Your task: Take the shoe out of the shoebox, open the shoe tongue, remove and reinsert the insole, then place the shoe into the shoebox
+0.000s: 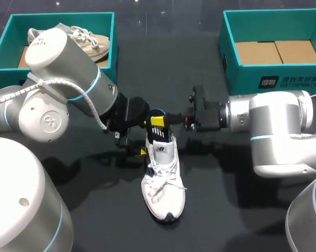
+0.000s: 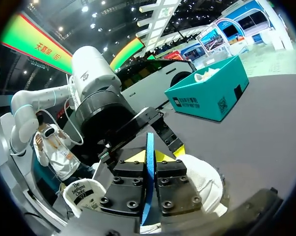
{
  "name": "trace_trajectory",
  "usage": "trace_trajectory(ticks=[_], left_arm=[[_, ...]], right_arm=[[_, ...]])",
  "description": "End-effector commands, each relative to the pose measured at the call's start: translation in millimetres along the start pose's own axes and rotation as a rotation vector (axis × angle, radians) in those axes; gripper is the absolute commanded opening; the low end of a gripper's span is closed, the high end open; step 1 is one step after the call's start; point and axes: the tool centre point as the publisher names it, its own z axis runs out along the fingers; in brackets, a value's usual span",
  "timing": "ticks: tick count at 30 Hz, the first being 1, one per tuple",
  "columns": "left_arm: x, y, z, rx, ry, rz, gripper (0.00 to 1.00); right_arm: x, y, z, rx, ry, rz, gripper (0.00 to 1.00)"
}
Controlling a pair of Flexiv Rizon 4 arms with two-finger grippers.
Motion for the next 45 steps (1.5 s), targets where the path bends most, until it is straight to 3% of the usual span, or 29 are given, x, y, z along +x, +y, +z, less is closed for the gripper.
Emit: trace_trajectory(ticks=[1, 12, 16, 20, 22, 23, 25, 27, 36, 39, 45], left_arm=[[0.2, 0, 0, -0.002, -0.001, 0.001, 1.00], [0.2, 0, 0, -0.002, -0.001, 0.001, 1.00], [0.2, 0, 0, -0.002, -0.001, 0.001, 1.00], [0.2, 0, 0, -0.002, -0.001, 0.001, 1.00], [0.2, 0, 0, -0.002, -0.001, 0.001, 1.00], [0.2, 0, 0, -0.002, -0.001, 0.001, 1.00], [0.2, 0, 0, -0.002, -0.001, 0.001, 1.00], [0.2, 0, 0, -0.002, -0.001, 0.001, 1.00], [0.2, 0, 0, -0.002, -0.001, 0.001, 1.00], [0.2, 0, 0, -0.002, -0.001, 0.001, 1.00], [0.2, 0, 0, -0.002, -0.001, 0.001, 1.00]], right_arm=[[-14.5, -6.2, 5, 0.021, 0.031, 0.029, 0.00], [-2.7, -50.5, 4, -0.017, 0.035, 0.135, 0.00], [6.4, -55.0, 1, -0.030, 0.019, 0.141, 0.00], [13.4, -45.7, -2, -0.033, 0.004, 0.106, 0.00], [16.0, -38.2, -3, -0.025, -0.001, 0.081, 0.22], [16.6, -34.4, -3, -0.020, -0.004, 0.070, 0.27], [16.8, -27.2, -3, -0.008, -0.009, 0.050, 0.36], [16.1, -22.2, -3, -0.002, -0.010, 0.038, 0.36], [-5.3, -6.5, -4, 0.020, -0.002, 0.030, 0.29], [-12.6, -6.5, -3, 0.021, 0.008, 0.046, 0.00], [-22.5, -20.5, 1, 0.027, 0.024, 0.106, 0.00]])
